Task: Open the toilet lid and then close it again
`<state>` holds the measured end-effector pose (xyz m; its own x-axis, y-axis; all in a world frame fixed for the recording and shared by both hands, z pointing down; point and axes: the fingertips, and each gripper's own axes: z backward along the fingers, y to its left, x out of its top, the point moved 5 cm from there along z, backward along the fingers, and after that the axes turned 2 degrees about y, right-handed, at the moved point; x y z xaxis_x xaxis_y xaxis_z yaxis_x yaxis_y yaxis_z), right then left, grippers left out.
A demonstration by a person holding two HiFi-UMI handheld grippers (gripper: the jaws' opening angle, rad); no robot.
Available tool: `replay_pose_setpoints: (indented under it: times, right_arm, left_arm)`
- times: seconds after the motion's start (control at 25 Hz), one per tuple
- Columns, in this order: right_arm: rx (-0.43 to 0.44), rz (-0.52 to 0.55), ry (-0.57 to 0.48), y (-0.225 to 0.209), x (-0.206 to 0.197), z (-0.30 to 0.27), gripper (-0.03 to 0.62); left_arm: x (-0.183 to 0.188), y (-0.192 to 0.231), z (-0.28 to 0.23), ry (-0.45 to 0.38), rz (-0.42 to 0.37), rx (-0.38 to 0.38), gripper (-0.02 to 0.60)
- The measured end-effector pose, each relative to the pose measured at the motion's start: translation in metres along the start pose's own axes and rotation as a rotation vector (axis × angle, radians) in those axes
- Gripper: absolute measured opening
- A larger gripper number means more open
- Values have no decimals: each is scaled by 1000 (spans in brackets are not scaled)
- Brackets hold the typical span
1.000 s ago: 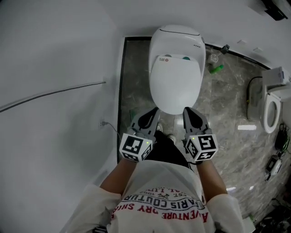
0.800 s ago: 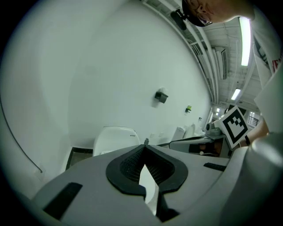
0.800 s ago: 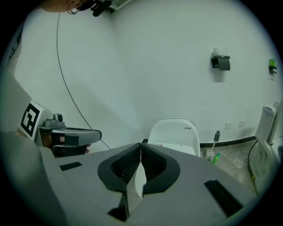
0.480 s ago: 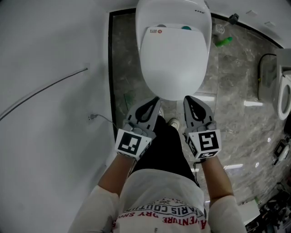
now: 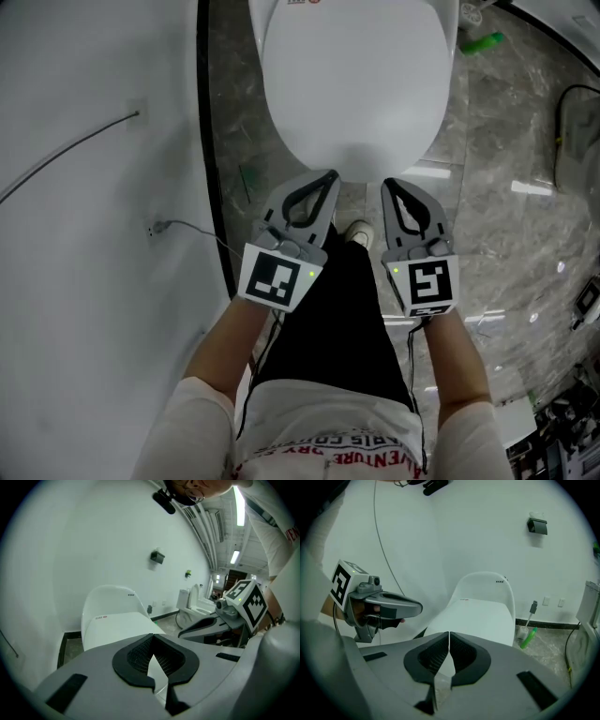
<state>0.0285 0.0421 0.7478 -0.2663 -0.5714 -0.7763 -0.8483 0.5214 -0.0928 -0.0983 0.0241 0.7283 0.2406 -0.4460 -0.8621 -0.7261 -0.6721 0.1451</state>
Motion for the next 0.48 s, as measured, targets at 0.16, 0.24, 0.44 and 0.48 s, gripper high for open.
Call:
replay_pose_setpoints:
  times: [0.16,0.24,0.44,0.48]
  right_arm:
    - [-7,157,63,1,-43,-14,17]
    - [-17,258,87,2,-61,-22,17]
    - [-46,532,150,7,-96,-36,18]
    - [-48,570,162,8,-100,-39,18]
  left_arm:
    - [-50,-17,-18,84,-135,-19,8]
    - [-75,-21,-27,148,-217,-12,8]
    - [-113,-25,-39,203,-472,28,16]
    - [-118,-26,-41,217,-516,30,53]
